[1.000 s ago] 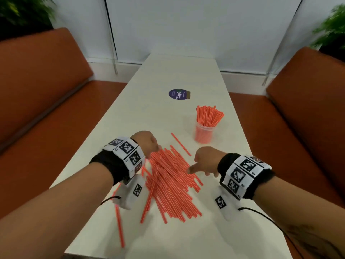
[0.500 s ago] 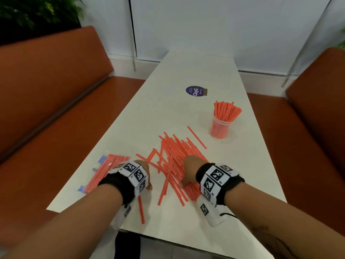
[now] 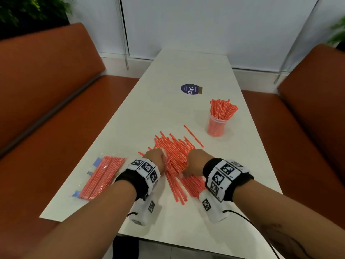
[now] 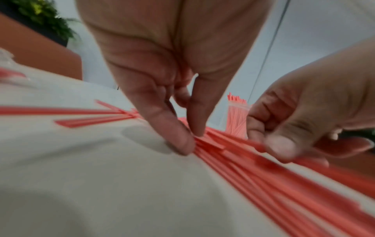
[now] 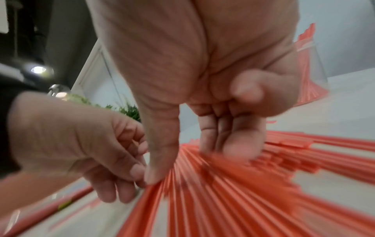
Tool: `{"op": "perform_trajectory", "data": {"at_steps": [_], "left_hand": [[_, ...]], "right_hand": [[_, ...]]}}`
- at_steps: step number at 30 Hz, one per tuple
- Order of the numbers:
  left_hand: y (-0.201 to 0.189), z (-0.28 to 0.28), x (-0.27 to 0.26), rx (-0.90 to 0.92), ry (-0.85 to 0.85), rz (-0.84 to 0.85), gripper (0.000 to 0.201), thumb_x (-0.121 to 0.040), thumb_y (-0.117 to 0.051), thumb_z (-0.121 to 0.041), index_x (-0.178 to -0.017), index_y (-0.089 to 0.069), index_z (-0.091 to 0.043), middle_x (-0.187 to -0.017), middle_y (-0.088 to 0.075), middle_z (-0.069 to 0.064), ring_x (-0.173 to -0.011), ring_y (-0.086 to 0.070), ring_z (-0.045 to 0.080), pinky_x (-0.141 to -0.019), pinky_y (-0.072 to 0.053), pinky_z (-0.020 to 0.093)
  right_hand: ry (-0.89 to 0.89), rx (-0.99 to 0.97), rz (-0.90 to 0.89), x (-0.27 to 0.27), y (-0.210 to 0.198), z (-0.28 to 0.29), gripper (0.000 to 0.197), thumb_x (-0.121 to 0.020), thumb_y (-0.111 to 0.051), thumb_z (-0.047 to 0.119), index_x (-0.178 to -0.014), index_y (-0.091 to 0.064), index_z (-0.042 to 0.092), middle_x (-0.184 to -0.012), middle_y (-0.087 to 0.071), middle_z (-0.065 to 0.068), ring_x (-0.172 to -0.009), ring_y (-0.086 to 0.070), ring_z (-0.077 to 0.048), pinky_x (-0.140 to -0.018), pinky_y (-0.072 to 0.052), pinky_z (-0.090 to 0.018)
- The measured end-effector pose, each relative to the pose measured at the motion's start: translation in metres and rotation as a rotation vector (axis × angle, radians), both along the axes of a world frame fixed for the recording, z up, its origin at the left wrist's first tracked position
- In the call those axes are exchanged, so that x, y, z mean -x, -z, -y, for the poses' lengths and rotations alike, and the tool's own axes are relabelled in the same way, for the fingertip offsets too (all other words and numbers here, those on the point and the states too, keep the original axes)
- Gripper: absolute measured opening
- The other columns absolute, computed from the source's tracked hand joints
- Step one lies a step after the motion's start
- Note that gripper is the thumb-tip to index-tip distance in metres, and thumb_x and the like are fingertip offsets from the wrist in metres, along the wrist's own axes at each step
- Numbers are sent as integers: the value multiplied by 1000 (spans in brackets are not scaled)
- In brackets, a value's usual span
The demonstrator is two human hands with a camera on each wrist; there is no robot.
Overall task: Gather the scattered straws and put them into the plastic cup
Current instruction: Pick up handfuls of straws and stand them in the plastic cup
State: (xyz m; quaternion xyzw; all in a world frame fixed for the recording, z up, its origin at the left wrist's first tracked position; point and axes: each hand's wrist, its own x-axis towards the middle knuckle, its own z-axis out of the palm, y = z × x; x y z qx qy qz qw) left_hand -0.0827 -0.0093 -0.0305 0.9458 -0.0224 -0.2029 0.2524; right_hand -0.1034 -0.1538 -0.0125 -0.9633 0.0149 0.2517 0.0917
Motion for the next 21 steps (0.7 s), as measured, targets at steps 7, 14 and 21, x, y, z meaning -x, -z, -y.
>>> {"op": "perform_trajectory", "data": {"at_steps": [7,14,21], "left_hand": [[1,-10,-14,29,-142,59,20,-80,-63,-11,-93,-49,-9,-91,-56,7,-83,-59,23,-64,-44,27],[12,-5,-14,-30,-152,0,62,-73,-75,-29,-120,-42,-6,-120,-53,15,-103,-59,29,-82,-52,36],[15,0,-14,-23,-80,46,53,-78,-70,-29,-118,-45,-6,-119,-55,14,-101,-59,28,-66,-41,28]], "right_hand": [[184,40,95,-26,-24,15,52,-75,-67,54,-66,-44,9,-63,-45,-1,-62,-50,-15,-64,-48,-24],[101,95,-57,-34,-6,-3,61,-83,-62,46,-121,-53,-1,-92,-60,-10,-93,-57,-23,-85,-48,-30],[163,55,-75,-34,-1,1,44,-99,-42,30,-128,-47,-2,-123,-57,-16,-123,-52,-28,-102,-41,-34]]}}
